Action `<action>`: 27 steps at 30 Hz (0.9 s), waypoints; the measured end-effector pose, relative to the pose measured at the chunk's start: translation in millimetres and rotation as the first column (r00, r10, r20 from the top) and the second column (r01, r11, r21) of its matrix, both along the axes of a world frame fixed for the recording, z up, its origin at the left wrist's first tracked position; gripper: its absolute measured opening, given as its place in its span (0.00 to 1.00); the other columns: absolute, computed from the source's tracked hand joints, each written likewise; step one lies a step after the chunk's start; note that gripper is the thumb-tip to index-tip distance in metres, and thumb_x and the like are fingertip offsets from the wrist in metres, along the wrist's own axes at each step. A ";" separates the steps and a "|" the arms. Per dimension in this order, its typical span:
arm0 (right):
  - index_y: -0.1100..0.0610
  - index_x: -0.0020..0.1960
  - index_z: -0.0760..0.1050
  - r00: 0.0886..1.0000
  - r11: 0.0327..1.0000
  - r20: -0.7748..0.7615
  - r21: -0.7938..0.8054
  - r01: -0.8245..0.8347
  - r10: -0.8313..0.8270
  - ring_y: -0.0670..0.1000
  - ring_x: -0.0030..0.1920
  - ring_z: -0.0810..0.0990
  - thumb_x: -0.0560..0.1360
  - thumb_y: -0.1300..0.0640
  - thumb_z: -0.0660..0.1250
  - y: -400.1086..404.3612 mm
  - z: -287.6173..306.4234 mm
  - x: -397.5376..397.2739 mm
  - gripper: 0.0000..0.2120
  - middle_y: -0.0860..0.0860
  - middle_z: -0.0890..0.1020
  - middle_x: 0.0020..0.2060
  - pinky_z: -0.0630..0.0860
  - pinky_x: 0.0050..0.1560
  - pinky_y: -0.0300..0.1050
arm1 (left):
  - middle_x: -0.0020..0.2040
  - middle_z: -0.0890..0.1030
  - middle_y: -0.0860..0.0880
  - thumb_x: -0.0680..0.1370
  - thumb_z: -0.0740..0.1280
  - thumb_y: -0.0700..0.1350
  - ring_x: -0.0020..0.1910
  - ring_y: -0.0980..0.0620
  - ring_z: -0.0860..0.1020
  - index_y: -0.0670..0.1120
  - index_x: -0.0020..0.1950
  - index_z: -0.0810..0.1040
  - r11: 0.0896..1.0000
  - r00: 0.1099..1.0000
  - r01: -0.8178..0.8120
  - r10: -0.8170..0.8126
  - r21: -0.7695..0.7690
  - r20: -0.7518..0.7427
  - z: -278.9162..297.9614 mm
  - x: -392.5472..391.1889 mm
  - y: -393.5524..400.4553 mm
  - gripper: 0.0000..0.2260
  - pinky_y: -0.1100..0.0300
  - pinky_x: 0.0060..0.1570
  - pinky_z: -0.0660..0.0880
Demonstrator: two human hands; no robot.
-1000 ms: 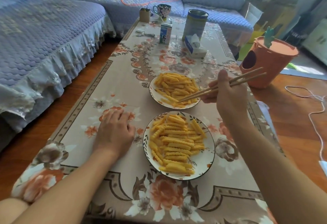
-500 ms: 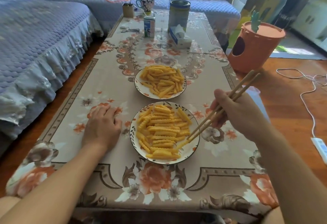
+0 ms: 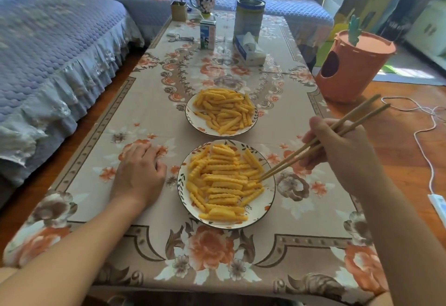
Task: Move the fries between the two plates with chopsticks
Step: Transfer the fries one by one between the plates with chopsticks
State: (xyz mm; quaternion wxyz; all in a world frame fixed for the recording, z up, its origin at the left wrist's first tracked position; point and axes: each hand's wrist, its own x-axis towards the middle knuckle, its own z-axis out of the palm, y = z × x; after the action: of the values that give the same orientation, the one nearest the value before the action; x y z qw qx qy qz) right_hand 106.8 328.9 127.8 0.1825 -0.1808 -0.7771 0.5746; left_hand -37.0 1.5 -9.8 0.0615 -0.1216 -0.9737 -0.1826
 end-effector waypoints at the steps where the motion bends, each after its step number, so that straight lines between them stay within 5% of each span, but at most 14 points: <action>1: 0.68 0.42 0.78 0.999 0.999 -0.035 -0.031 0.041 -0.042 0.61 0.26 0.82 0.84 0.56 0.63 0.2 -1.0 -2.9 0.19 0.62 0.81 0.27 0.82 0.27 0.48 | 0.71 0.75 0.40 0.80 0.64 0.44 0.73 0.41 0.68 0.41 0.71 0.76 1.000 1.000 0.003 -0.003 -0.004 -0.004 -0.4 -0.2 -0.2 0.20 0.44 0.76 0.61; 7: 0.60 0.44 0.81 0.987 0.994 -0.128 -0.065 0.085 -0.093 0.59 0.34 0.86 0.84 0.53 0.64 -17.4 -13.9 -59.1 0.15 0.57 0.85 0.31 0.85 0.37 0.49 | 0.68 0.77 0.41 0.77 0.58 0.49 0.71 0.42 0.70 0.42 0.69 0.78 1.000 0.999 0.023 -0.023 -0.011 -0.032 -3.0 -2.2 -2.9 0.23 0.44 0.75 0.63; 19: 0.53 0.42 0.81 0.988 0.947 -0.135 0.302 0.110 -0.072 0.46 0.30 0.85 0.83 0.50 0.65 -41.3 -37.5 -141.8 0.14 0.54 0.84 0.30 0.84 0.41 0.60 | 0.65 0.78 0.44 0.76 0.56 0.51 0.70 0.44 0.70 0.44 0.67 0.78 0.998 0.998 0.047 -0.049 -0.052 -0.041 -5.8 -8.2 -5.9 0.24 0.47 0.75 0.63; 22: 0.48 0.40 0.80 0.987 0.943 -0.138 0.308 0.124 -0.085 0.48 0.30 0.85 0.84 0.49 0.64 -38.6 -36.5 -140.6 0.14 0.52 0.84 0.29 0.84 0.42 0.58 | 0.66 0.77 0.44 0.76 0.55 0.51 0.70 0.44 0.70 0.45 0.68 0.78 0.998 0.999 0.042 -0.044 -0.053 -0.030 -6.6 -8.5 -6.4 0.24 0.47 0.75 0.63; 27: 0.58 0.43 0.81 0.979 0.976 -0.164 0.159 0.150 -0.124 0.56 0.31 0.85 0.84 0.48 0.63 -31.8 -21.2 -126.2 0.17 0.58 0.84 0.31 0.85 0.40 0.56 | 0.67 0.77 0.42 0.76 0.56 0.51 0.71 0.42 0.70 0.44 0.68 0.77 0.999 0.999 0.030 -0.030 -0.043 -0.017 -4.6 -6.3 -5.6 0.24 0.45 0.75 0.64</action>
State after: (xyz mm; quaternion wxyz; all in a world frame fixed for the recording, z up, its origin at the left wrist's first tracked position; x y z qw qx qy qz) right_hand -19.4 297.1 106.6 0.2957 -0.1729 -0.7928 0.5040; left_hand -43.3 -4.1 -14.4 0.0647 -0.1391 -0.9749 -0.1614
